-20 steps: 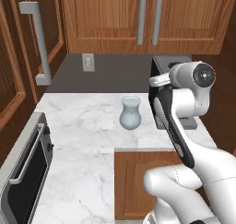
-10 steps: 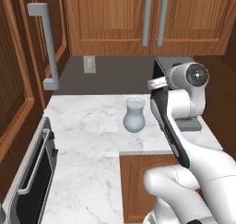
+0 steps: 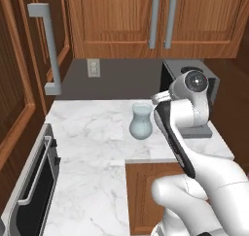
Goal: Move the water bottle and mustard from the second highest shelf to the top shelf to make space. Then, place the pitcher from the counter on the cleared second highest shelf.
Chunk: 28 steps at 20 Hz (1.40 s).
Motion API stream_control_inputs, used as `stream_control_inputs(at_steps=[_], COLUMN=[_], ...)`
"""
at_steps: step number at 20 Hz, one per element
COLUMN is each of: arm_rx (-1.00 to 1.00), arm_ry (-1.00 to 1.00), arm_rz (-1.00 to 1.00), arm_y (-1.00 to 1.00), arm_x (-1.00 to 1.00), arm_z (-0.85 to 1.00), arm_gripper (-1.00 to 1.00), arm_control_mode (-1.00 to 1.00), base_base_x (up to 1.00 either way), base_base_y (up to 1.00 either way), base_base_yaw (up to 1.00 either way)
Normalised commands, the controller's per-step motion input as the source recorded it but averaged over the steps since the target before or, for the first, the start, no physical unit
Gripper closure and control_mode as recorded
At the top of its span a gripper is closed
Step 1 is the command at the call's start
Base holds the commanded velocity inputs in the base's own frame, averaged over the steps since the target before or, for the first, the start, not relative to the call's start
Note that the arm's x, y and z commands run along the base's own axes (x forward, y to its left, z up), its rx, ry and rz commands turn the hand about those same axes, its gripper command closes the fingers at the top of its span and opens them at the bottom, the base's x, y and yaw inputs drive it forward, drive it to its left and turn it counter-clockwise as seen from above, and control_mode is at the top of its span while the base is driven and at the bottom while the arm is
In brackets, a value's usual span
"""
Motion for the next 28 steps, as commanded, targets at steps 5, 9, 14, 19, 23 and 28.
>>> stream_control_inputs(at_steps=[5,9,14,19,23,28], arm_rx=[0.01,0.11,0.21,0.22,0.11,0.0], arm_ry=[0.05,0.0,0.0,0.02,0.04,0.08], arm_rz=[0.0,-0.03,-0.05,-0.02,0.0,0.0], arm_y=[0.17,0.11,0.0,0.0,0.06,0.24], arm_x=[0.04,0.02,0.04,0.12,0.15,0.12], arm_z=[-0.63,-0.71,-0.49,-0.19,-0.01,0.0], arm_gripper=[-1.0,-1.0,-1.0,-1.0,-1.0,-1.0], arm_control_mode=[-1.0,-1.0,-1.0,-1.0,-1.0,-1.0], base_base_x=[0.0,0.0,0.0,0.0,0.0,0.0], base_base_y=[0.0,0.0,0.0,0.0,0.0,0.0], base_base_yaw=[0.0,0.0,0.0,0.0,0.0,0.0])
